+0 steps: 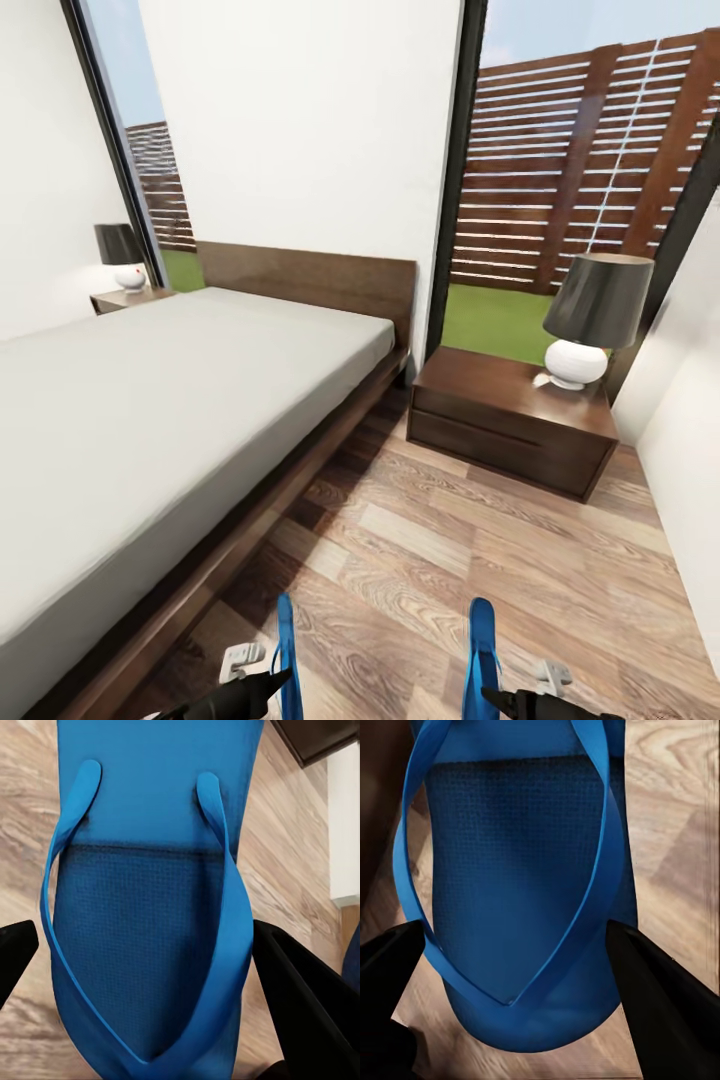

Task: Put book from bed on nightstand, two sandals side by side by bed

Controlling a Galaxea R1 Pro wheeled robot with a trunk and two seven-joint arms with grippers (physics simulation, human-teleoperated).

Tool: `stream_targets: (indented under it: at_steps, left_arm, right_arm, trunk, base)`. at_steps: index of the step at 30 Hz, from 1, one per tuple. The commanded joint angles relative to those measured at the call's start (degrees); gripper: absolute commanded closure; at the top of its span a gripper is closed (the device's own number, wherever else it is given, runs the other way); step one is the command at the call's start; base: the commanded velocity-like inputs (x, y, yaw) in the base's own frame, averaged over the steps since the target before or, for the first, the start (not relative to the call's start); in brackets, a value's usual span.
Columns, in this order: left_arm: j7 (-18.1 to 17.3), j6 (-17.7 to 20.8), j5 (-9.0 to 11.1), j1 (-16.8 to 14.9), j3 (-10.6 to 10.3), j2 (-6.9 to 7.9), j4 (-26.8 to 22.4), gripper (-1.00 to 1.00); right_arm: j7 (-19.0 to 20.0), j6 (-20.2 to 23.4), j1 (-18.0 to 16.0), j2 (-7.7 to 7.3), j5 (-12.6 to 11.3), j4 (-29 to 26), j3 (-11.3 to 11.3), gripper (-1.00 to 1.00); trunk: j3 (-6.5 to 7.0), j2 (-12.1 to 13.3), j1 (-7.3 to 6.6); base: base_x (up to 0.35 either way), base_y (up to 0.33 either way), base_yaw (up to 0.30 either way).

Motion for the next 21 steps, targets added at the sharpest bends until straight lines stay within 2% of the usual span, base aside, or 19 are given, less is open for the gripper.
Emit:
stream_targets:
  at_steps: [1,21]
  left_arm:
    - [-0.3,0.5,0.3,0.0,0.2,0.00,0.0,1.00]
    - [-0.3,0.5,0.3,0.0,0.3,-0.02,0.0,1.00]
  right_arm:
    - [0.4,0.5,-0.1,0.00,0.5,-0.1,-0.5,1.00]
    - [0.4,0.4,-0.1,-0.12,0.5,-0.1,-0.4,1.00]
  trunk:
    - [-0.05,0.0,-0.01]
    - [-0.05,0.0,-0.01]
  base:
    - [0.000,0.000,-0.264]
    - [0.000,0.000,-0.283]
